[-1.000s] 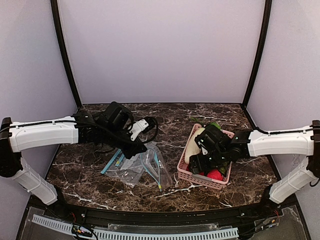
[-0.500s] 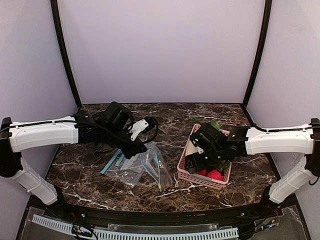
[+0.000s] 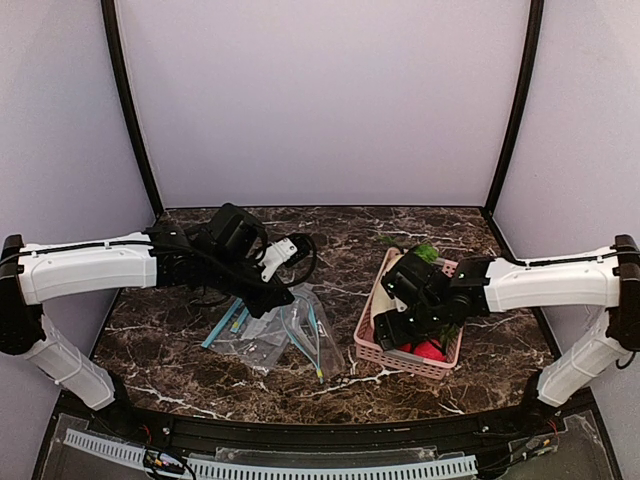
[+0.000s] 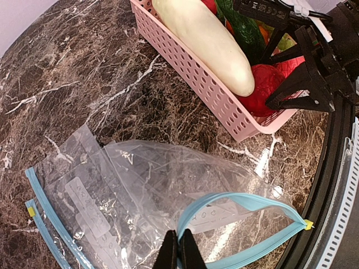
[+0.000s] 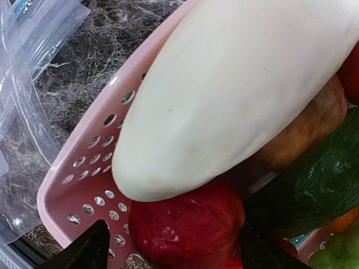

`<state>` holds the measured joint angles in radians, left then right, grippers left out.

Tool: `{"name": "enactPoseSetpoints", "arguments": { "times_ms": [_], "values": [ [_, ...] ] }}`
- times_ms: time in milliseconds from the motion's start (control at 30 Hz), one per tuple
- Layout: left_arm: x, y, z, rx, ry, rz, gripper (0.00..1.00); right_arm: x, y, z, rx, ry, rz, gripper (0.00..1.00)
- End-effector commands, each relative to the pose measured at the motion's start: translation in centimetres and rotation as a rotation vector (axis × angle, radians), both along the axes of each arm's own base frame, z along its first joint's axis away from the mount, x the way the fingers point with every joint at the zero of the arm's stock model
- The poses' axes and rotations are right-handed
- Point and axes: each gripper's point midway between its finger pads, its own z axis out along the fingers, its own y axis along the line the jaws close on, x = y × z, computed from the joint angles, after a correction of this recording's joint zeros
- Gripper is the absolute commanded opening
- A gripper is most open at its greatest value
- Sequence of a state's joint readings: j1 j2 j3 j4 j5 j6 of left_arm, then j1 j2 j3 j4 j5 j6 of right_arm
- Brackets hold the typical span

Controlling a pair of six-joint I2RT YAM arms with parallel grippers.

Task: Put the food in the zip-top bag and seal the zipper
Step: Pick up the fake fruit from the bin.

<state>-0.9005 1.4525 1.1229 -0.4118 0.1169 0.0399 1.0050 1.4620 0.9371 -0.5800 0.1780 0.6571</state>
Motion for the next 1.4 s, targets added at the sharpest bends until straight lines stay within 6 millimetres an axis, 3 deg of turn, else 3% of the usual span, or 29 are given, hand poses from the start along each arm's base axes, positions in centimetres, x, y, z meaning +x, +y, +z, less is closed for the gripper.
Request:
{"name": "enactPoseSetpoints", "arguments": {
  "times_ms": [0, 233, 433, 667, 833, 1067, 1233, 1267, 1367],
  "values": [
    [-0.3, 0.3, -0.1, 0.001, 0.009, -0.008, 0.01, -0.6, -1.3, -1.6, -0.027, 0.043, -0.039, 0.77],
    [-0.3, 0.3, -0.2, 0.002, 0.011, -0.01, 0.01, -0.8, -2.3, -2.0, -0.024, 0.057, -0.049, 0.73],
    [-0.3, 0.3, -0.3, 0.004, 0.012, -0.009, 0.01, -1.0, -1.9, -3.0, -0.049, 0.082, -0.018, 0.78],
    [-0.3, 0.3, -0.3, 0.006, 0.009, -0.008, 0.01, -0.8, -2.3, -2.4, -0.059, 0.064, -0.027, 0.61],
    [-0.3, 0.2, -0.2, 0.001, 0.014, -0.012, 0.01, -0.4, -2.4, 0.5, -0.006, 0.006, -0.038, 0.51],
    [-1.1, -0.4, 1.2, -0.074, 0.034, -0.032, 0.01, 0.2, -2.9, 5.2, 0.11, -0.106, -0.067, 0.47],
    [-1.5, -0.6, 1.1, -0.081, 0.056, -0.048, 0.01, 0.3, -2.4, 8.1, 0.22, -0.18, -0.047, 0.46],
    [-1.8, -0.9, 1.0, -0.088, 0.076, -0.055, 0.01, 0.1, -1.3, 10.3, 0.315, -0.209, -0.007, 0.46],
    [-2.3, -1.4, 0.9, -0.105, 0.106, -0.084, 0.01, -0.8, 0.5, 13.9, 0.447, -0.262, 0.064, 0.45]
  ]
}}
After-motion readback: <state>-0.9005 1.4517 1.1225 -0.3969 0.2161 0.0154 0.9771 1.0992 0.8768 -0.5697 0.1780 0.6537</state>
